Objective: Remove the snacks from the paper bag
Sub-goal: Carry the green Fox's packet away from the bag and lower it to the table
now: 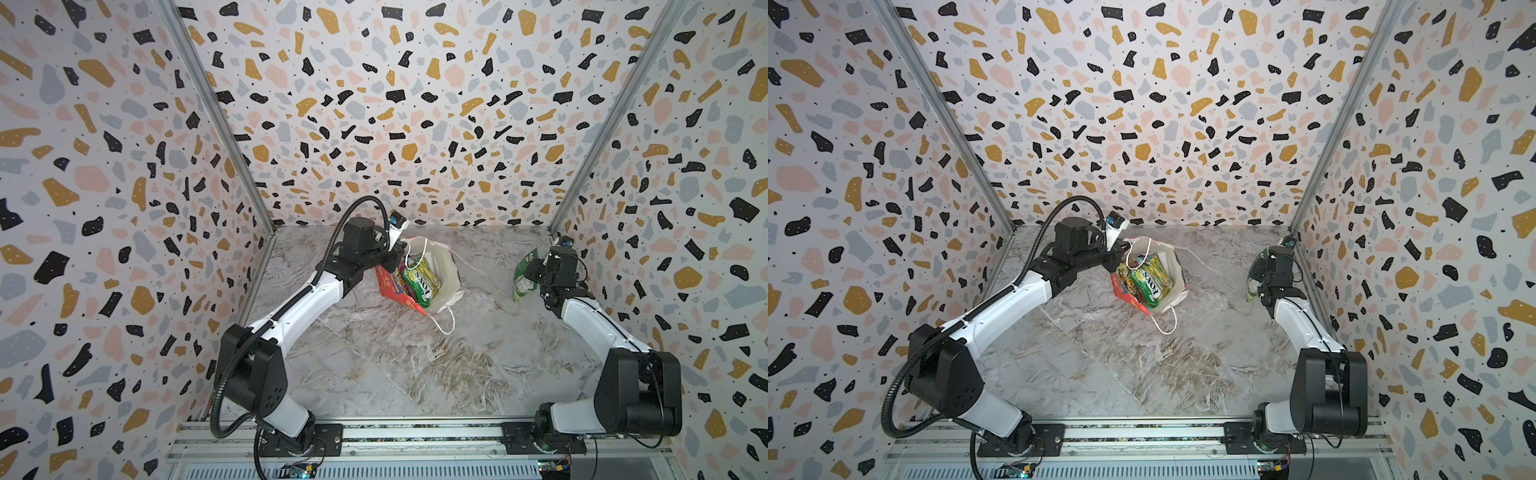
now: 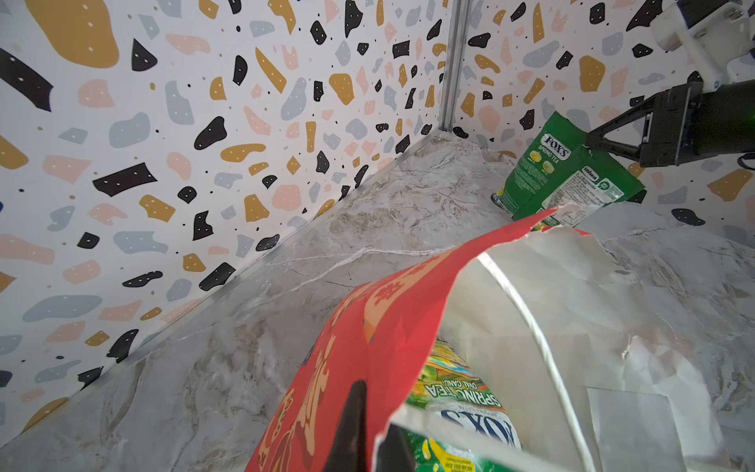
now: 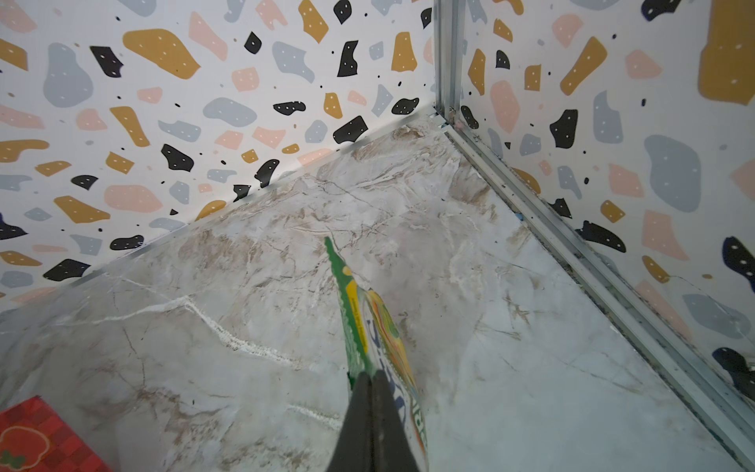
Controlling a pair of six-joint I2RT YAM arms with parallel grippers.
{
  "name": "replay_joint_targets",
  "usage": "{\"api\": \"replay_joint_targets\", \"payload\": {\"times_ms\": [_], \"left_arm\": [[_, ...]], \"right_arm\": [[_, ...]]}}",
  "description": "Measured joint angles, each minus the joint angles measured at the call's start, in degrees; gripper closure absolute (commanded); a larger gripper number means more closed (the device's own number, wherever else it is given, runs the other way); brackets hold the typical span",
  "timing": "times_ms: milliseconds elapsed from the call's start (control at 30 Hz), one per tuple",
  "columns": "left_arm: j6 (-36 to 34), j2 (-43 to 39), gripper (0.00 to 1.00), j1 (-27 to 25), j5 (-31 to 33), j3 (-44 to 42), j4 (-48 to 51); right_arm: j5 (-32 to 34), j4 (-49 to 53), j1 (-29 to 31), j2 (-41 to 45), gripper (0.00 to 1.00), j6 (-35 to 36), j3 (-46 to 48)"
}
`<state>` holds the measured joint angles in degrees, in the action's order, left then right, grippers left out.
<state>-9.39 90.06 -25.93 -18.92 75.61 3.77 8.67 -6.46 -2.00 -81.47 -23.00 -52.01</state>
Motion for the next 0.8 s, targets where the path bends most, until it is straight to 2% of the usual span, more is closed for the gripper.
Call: {"api": "replay_joint_targets", "payload": {"times_ms": [100,367,633,700,800], "left_arm": [[0.0,0.0,1.00,0.0,0.0,0.0,0.0],[0.0,0.0,1.00,0.0,0.4,0.0,0.0],[-0.3,-0.2,1.00,0.0,1.2,-0.2,-0.1],[-0.3,-0.3,1.00,0.0,1.4,-0.3,-0.2],[-0.4,-0.3,1.00,0.0,1.5,-0.3,-0.2]], "right_arm": [[-0.5,-2.0,0.0,-2.5,1.00,0.0,-0.6],[-6.6,-5.2,1.2,-10.1,1.00,0.4,-3.8],[-8.0,-5.5,2.4,-19.6,1.00,-1.0,-9.0],[-8.0,-5.2,2.3,-21.7,0.93,-1.9,-10.1],[-9.6,-4.7,1.8,-23.4,0.65,-3.7,-11.1]]}}
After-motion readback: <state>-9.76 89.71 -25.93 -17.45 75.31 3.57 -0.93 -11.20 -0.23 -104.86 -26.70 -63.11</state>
